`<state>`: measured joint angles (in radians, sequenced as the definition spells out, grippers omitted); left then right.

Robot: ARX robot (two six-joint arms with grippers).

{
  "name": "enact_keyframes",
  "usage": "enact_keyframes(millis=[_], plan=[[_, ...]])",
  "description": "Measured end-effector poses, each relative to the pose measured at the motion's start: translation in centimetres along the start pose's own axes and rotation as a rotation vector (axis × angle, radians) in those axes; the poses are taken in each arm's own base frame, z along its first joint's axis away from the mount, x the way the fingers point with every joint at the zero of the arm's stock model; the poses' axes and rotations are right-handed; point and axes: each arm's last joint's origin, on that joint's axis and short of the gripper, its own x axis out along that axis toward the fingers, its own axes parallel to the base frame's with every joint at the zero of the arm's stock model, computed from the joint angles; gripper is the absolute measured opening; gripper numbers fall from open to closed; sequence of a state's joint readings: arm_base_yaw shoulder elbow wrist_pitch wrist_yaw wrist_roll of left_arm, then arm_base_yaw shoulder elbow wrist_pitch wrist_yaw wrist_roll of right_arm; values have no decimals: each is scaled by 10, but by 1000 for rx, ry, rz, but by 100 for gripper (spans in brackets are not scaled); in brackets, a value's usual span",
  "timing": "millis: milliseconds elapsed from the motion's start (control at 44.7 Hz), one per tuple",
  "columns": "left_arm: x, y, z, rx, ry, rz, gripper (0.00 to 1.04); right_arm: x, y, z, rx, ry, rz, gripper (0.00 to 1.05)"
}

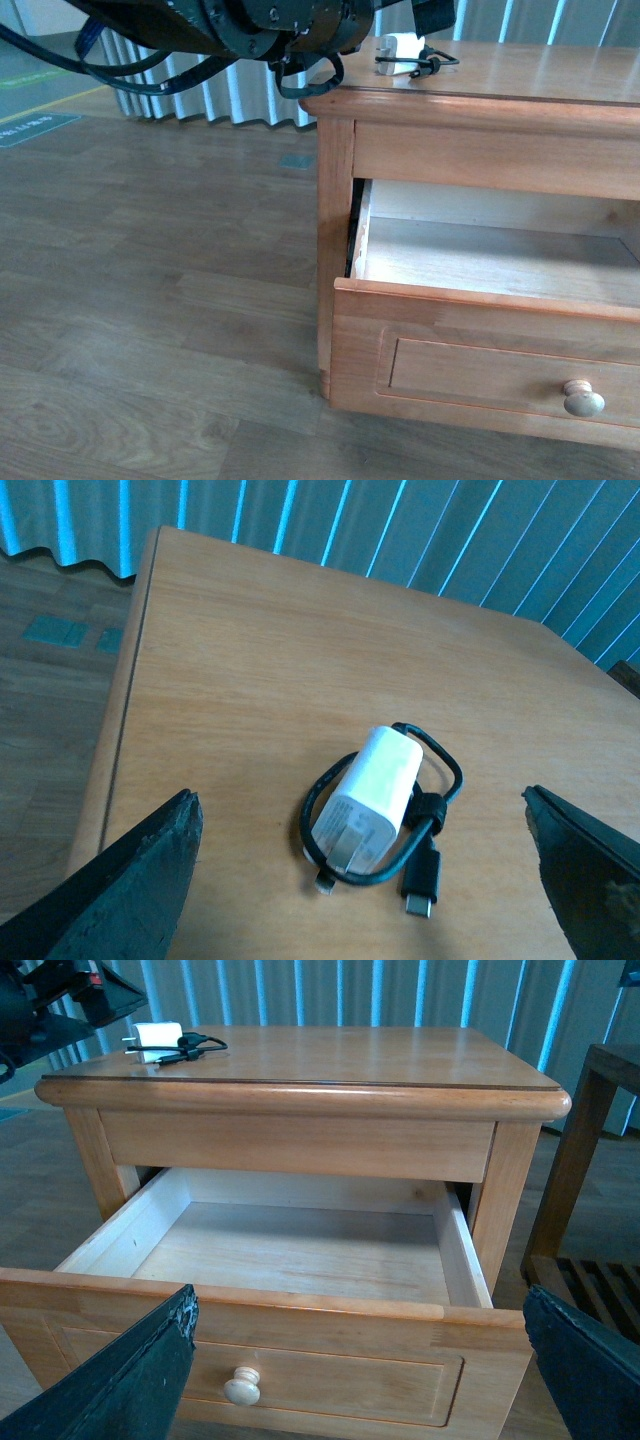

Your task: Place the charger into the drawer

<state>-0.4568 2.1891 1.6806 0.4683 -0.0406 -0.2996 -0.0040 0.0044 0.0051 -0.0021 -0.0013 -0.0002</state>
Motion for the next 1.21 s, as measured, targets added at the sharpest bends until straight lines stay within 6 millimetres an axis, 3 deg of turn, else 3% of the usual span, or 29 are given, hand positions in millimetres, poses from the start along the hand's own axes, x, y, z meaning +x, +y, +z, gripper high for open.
enact_keyframes(millis=[157,358,649,739,806,985,1209], plan=[[26,-2,-5,-13,6,2,99,0,0,0,0,0,0,96],[36,-3,-5,-18,14,-10,98,0,0,0,0,0,0,96],[38,-9,-8,-1,67,-14,54,0,0,0,0,0,0,96],[38,-10,-9,12,101,-7,34,0,0,0,0,0,0,96],[38,-10,-9,12,104,-1,26,0,0,0,0,0,0,96],[34,-10,-8,12,89,8,24,0,0,0,0,0,0,96],[9,-27,-6,5,78,-29,24,0,0,0,0,0,0,96]])
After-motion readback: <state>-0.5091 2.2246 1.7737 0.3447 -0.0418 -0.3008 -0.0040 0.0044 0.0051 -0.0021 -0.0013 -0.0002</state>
